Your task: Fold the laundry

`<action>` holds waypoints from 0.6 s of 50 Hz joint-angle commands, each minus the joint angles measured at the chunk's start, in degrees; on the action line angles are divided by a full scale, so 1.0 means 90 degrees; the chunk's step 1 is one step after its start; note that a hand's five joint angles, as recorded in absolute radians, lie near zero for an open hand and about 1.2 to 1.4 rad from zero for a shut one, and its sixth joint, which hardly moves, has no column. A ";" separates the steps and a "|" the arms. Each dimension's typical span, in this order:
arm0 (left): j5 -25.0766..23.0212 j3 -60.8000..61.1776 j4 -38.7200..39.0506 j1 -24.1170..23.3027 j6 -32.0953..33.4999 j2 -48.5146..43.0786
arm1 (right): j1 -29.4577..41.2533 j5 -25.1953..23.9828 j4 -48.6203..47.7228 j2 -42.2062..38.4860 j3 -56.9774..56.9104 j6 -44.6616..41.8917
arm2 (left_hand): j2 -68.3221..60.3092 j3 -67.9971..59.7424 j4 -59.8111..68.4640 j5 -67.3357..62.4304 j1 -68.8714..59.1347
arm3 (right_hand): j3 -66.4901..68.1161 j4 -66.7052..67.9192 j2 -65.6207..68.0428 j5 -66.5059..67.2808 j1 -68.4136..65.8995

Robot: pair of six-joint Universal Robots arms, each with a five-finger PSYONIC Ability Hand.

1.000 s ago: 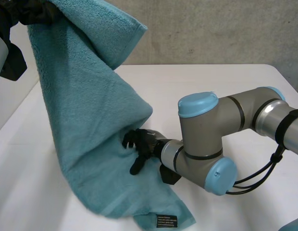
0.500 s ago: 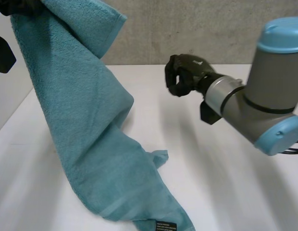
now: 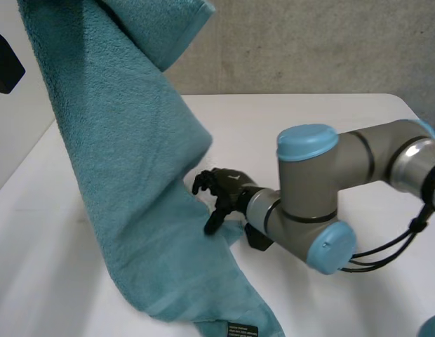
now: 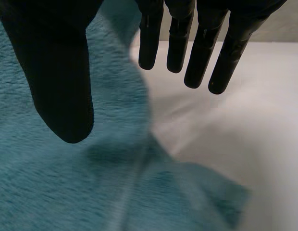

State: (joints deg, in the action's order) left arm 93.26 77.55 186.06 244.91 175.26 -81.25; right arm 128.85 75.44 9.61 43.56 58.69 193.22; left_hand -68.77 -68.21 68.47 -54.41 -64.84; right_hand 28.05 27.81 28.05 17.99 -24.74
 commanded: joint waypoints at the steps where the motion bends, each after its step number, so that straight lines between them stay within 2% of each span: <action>1: -0.0001 0.0065 -0.0019 0.0005 0.0009 -0.0005 | 0.0195 -0.0569 -0.0004 -0.0406 -0.0476 0.1001 | -0.1248 -0.1310 0.1282 -0.1733 -0.1684 | 0.0767 0.0794 0.0767 0.0774 -0.1135; 4: -0.0001 0.0094 -0.0019 0.0015 0.0009 -0.0025 | 0.0273 -0.0745 -0.0004 -0.0436 -0.0545 0.1158 | -0.1248 -0.1310 0.1282 -0.1733 -0.1684 | 0.3862 0.3889 0.3862 0.3869 -0.4229; 6: -0.0001 0.0162 0.0001 0.0092 0.0009 -0.0044 | 0.0254 -0.0629 -0.0004 -0.0378 -0.0467 0.1159 | -0.1248 -0.1310 0.1282 -0.1733 -0.1684 | 0.5765 0.5792 0.5765 0.5771 -0.6132; 8: 0.0019 0.0202 0.0010 0.0122 -0.0001 -0.0074 | 0.0186 -0.0444 -0.0004 -0.0290 -0.0409 0.1130 | -0.1248 -0.1310 0.1282 -0.1733 -0.1684 | 0.5772 0.5799 0.5772 0.5779 -0.6140; 10: 0.0048 0.0299 0.0020 0.0277 -0.0010 -0.0113 | 0.0098 0.0159 -0.0072 0.0390 -0.0146 0.0965 | -0.1248 -0.1310 0.1282 -0.1733 -0.1684 | 0.5772 0.5799 0.5772 0.5779 -0.6140; 11: 0.0048 0.0329 0.0030 0.0327 -0.0020 -0.0122 | -0.0096 0.0414 -0.0101 0.0819 0.0020 0.0731 | -0.1248 -0.1310 0.1282 -0.1733 -0.1684 | 0.5772 0.5799 0.5772 0.5779 -0.6140; 13: 0.0058 0.0377 0.0030 0.0483 -0.0040 -0.0161 | -0.0496 0.0582 -0.0121 0.1251 0.0158 0.0311 | -0.1248 -0.1310 0.1282 -0.1733 -0.1684 | 0.5772 0.5799 0.5772 0.5779 -0.6140; 14: 0.0058 0.0426 0.0030 0.0831 -0.0078 -0.0355 | -0.0904 0.0602 -0.0073 0.1640 0.0245 -0.0165 | -0.1248 -0.1310 0.1282 -0.1733 -0.1684 | 0.5772 0.5799 0.5772 0.5779 -0.6140; 17: 0.0077 0.0465 0.0020 0.1263 -0.0273 -0.0726 | -0.1540 0.0563 -0.0101 0.2363 0.0305 -0.1122 | -0.1248 -0.1310 0.1282 -0.1733 -0.1684 | 0.5772 0.5799 0.5772 0.5779 -0.6140; 21: 0.0087 0.0582 -0.0019 0.1421 -0.0790 -0.1088 | -0.1709 0.0612 -0.0111 0.3108 0.0139 -0.1790 | -0.1248 -0.1310 0.1282 -0.1733 -0.1684 | 0.5772 0.5799 0.5772 0.5779 -0.6140; 22: 0.0087 0.0708 -0.0028 0.1440 -0.1130 -0.1408 | -0.1719 0.0593 -0.0082 0.3293 0.0003 -0.1849 | -0.1248 -0.1310 0.1282 -0.1733 -0.1684 | 0.5772 0.5799 0.5772 0.5779 -0.6140; 26: 0.0077 0.1002 -0.0048 0.1441 -0.1485 -0.1987 | -0.1680 0.0398 0.0132 0.3460 -0.0183 -0.1917 | -0.1248 -0.1310 0.1282 -0.1733 -0.1684 | 0.5772 0.5799 0.5772 0.5779 -0.6140; 30: 0.0067 0.1538 -0.0058 0.1392 -0.1544 -0.2504 | -0.1408 -0.0188 0.0698 0.3324 0.0137 -0.2073 | -0.1248 -0.1310 0.1282 -0.1733 -0.1684 | 0.5772 0.5799 0.5772 0.5779 -0.6140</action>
State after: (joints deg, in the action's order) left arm 93.98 86.00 185.70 258.13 163.22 -97.65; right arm 113.09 79.31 10.64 74.65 57.94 175.49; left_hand -68.79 -68.31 68.47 -54.41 -64.81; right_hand 67.65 68.07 67.24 55.49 -54.94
